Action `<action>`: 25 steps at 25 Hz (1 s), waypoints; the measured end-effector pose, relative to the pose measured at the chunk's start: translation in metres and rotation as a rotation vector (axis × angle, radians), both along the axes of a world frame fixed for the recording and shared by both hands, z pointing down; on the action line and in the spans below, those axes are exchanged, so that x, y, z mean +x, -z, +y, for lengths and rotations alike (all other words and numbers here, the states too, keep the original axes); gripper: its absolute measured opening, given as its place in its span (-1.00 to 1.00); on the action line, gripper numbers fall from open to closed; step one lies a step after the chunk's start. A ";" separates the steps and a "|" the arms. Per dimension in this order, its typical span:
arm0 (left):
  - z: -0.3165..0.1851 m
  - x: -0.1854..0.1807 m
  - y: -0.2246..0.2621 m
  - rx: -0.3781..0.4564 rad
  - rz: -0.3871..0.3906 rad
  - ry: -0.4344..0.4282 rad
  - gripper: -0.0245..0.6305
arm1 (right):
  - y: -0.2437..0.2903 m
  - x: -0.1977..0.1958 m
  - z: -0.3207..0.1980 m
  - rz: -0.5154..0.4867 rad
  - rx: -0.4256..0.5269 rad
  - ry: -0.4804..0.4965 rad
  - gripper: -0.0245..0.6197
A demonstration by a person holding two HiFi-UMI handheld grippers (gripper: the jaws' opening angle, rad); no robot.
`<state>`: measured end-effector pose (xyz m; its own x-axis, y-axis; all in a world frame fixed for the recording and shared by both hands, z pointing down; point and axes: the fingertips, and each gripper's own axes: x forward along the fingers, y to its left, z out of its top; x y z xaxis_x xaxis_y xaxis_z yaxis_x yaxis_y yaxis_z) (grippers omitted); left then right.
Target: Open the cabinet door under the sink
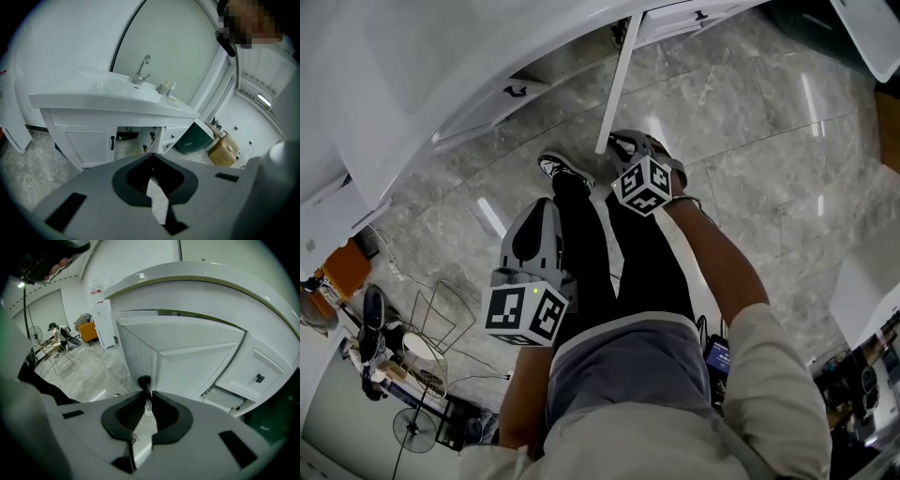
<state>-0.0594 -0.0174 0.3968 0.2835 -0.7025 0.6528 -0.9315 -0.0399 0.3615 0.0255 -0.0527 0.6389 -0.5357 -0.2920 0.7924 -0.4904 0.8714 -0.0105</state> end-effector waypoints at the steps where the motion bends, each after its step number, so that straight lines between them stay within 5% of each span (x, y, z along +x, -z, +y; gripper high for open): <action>1: 0.000 0.003 0.000 0.000 0.006 -0.002 -0.93 | 0.000 0.002 0.001 0.001 -0.001 0.001 -0.77; 25: -0.005 0.033 -0.003 0.005 0.009 -0.058 -0.93 | -0.004 0.046 0.005 0.016 -0.029 0.011 -0.77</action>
<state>-0.0267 -0.0225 0.4002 0.3297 -0.6879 0.6466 -0.9242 -0.0953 0.3698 0.0718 -0.0482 0.6430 -0.5260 -0.2631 0.8088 -0.4813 0.8761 -0.0280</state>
